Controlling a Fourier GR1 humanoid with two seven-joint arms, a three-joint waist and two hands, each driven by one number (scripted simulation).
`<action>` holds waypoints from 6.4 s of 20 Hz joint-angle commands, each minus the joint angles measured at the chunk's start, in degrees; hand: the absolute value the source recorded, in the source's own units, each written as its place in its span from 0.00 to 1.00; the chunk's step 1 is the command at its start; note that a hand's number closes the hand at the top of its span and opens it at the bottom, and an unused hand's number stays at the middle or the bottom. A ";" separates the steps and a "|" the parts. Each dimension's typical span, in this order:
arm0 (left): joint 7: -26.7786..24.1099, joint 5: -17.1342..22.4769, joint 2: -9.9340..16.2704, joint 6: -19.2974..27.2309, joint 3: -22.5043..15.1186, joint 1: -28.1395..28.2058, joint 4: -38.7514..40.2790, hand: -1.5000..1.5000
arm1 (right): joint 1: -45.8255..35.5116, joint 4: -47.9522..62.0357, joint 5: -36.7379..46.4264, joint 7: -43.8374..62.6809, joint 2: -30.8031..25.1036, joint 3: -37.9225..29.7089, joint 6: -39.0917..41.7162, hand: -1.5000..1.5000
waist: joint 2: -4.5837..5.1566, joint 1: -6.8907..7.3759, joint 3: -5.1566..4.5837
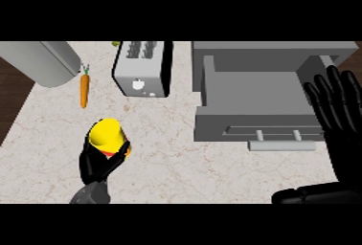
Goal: Pick up the cup, place it into the drawer and close the drawer
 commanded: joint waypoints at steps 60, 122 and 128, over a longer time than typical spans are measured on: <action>46.40 -11.20 -1.54 16.12 -16.31 -37.06 -32.93 1.00 | -1.82 1.67 1.89 0.16 0.91 0.05 -1.55 0.00 | -0.02 -0.40 0.03; 30.77 20.55 2.12 23.46 -35.52 -57.09 -0.50 0.00 | 1.03 1.04 -10.81 -0.43 -5.64 -5.27 10.04 1.00 | -0.44 0.32 0.02; 30.45 22.00 8.27 23.08 -33.55 -46.31 -9.87 0.00 | -0.09 -0.73 -2.10 0.35 -9.92 -2.91 12.01 1.00 | -0.78 2.29 -0.06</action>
